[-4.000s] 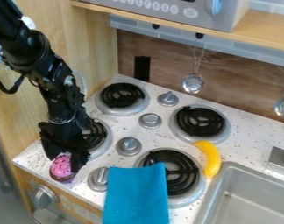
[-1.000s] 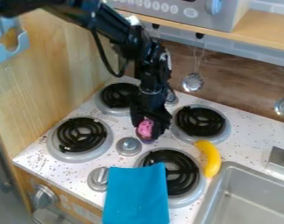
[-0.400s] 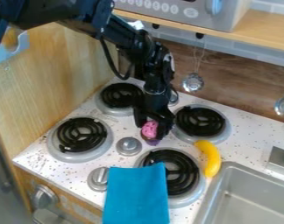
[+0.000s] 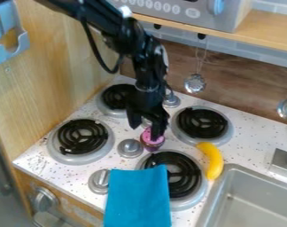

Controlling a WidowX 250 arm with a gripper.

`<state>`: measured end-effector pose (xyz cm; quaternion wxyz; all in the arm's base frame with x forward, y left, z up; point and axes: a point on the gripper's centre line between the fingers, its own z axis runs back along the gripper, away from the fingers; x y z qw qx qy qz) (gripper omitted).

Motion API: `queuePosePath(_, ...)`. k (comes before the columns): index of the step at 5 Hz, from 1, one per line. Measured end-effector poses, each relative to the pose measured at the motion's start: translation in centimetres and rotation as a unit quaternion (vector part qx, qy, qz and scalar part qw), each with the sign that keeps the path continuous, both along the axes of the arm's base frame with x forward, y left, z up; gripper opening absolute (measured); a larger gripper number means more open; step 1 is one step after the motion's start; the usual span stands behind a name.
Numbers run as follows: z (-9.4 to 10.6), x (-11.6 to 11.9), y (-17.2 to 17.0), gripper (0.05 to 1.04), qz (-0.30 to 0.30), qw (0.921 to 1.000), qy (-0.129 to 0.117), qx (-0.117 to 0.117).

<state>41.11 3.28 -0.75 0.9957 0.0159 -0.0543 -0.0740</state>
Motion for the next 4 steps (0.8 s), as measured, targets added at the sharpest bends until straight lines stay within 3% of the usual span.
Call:
queuePosePath(2,2.2,-3.0,-0.2,1.006,-0.024,0.9996,-0.010,-0.008)
queuePosePath(3,4.4,-6.0,0.7,1.006,-0.032,0.9991,0.008,0.025)
queuePosePath(4,7.5,-10.3,1.2,1.006,-0.009,0.9977,0.047,0.048)
